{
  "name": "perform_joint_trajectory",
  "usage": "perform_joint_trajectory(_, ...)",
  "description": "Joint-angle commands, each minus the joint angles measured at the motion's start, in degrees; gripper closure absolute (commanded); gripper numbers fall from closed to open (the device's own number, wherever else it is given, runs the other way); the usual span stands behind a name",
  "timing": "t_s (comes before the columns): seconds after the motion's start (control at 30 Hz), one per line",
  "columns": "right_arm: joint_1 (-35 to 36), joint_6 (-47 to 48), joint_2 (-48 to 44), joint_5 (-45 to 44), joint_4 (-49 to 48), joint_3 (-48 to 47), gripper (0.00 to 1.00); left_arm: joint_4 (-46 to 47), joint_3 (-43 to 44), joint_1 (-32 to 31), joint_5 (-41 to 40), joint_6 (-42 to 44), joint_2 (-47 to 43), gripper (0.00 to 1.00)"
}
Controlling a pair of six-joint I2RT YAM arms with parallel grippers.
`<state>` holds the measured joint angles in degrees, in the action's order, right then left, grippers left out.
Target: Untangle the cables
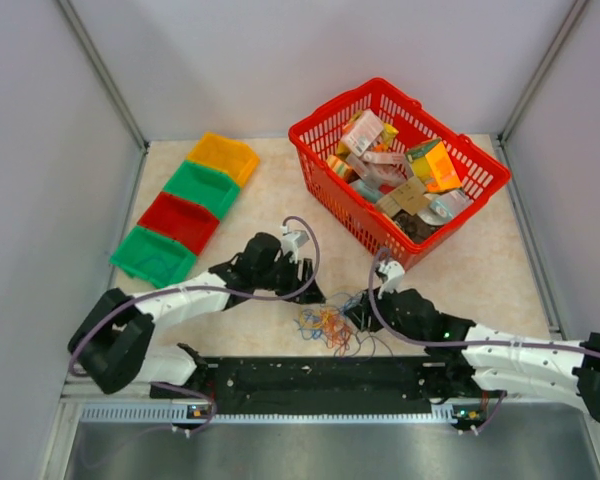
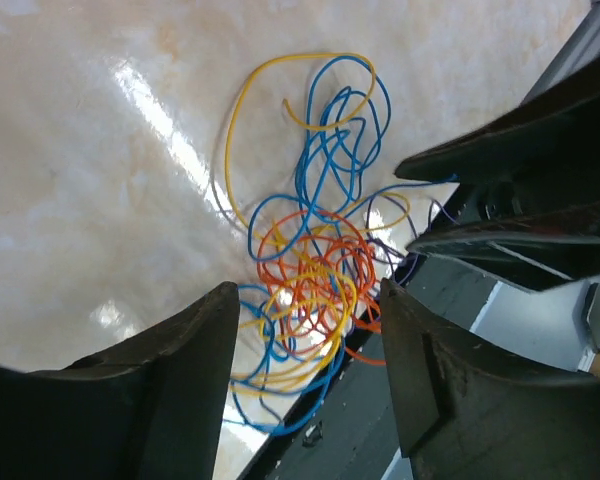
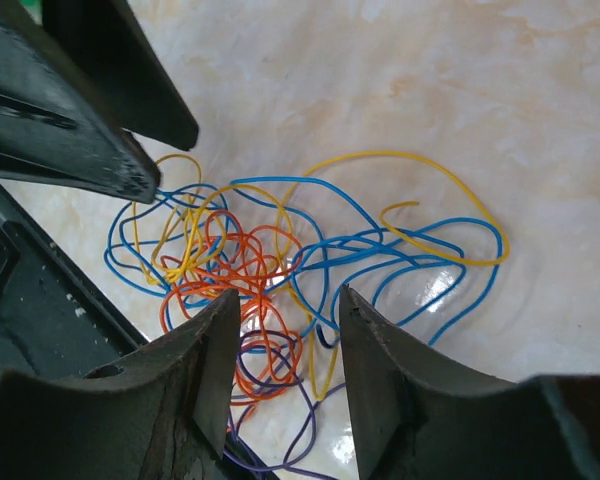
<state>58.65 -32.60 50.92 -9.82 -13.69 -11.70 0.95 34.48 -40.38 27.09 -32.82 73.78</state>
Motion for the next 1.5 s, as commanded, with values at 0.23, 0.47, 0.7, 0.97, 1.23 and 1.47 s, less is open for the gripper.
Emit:
perform_joint_trajectory(0.23, -0.6, -4.8, -19.9, -3.6, 5.4, 6.8, 0.55, 4.2, 14.3, -5.1, 3.9, 6.5, 20.1, 0.53)
perform_joint_trajectory(0.47, -0.6, -4.5, -18.5, -3.0, 4.5, 6.6, 0.55, 5.9, 13.0, -7.0, 5.5, 6.8, 20.6, 0.75)
perform_joint_trajectory(0.7, -0.6, -0.5, -4.4, 8.8, -8.0, 3.6, 0.50, -0.7, 12.0, -7.0, -9.0, 9.1, 7.3, 1.00)
perform_joint_trajectory(0.97, 0.7, -4.0, 13.4, 10.0, -20.8, -2.9, 0.33, 1.7, 10.6, -7.0, -10.1, 4.6, -6.1, 1.00)
perform_joint_trajectory(1.23, 0.1, -10.0, 11.9, -9.9, -11.6, -1.2, 0.87, -5.5, 15.3, -7.0, -21.7, 12.4, -21.9, 1.00)
perform_joint_trajectory(1.47, -0.1, -12.8, -0.9, -20.8, -1.3, 4.5, 0.98, -11.9, 23.3, -6.9, -49.1, 25.9, -35.0, 1.00)
